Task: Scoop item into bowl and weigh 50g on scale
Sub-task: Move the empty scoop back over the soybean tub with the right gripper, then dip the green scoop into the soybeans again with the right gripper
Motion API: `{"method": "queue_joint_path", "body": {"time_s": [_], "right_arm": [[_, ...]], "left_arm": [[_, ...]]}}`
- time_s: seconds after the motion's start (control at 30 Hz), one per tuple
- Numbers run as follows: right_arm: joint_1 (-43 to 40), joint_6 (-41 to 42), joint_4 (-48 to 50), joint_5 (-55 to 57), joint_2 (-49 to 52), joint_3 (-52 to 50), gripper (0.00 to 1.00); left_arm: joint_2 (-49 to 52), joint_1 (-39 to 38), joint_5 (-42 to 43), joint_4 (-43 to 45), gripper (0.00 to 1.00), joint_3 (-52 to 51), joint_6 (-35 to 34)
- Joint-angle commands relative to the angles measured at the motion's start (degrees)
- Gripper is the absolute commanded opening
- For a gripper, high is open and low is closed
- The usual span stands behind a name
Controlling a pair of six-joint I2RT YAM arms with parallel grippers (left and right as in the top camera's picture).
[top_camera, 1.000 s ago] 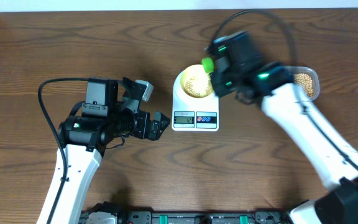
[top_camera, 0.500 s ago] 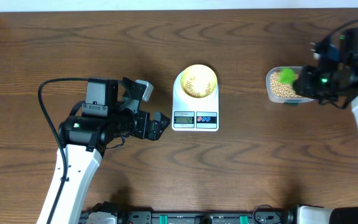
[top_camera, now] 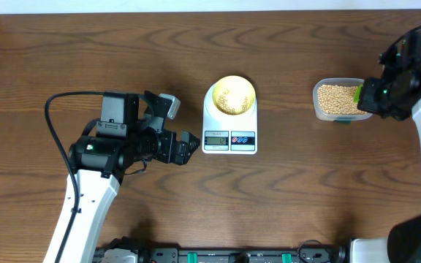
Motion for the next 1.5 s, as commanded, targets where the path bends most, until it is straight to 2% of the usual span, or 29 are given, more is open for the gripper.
{"method": "queue_joint_path", "body": {"time_s": [0.0,0.63,1.03,1.47], "right_arm": [[0.0,-0.8,0.7,2.0,3.1,-0.5,0.01],[0.2,-0.2,5.4,1.4,13.7,-0.5,0.01],[-0.4,-1.3,7.2,-10.3,14.6,-0.5,0.01],[-6.0,-3.9,6.0,-21.7,14.6,-1.8,0.01]], "left_arm": [[0.0,-0.1,0.9,-0.1,0.98,0.1,1.0],[0.0,-0.1,0.9,-0.1,0.98,0.1,1.0],[0.0,-0.1,0.9,-0.1,0.98,0.1,1.0],[0.0,-0.1,0.9,-0.1,0.98,0.1,1.0]]}}
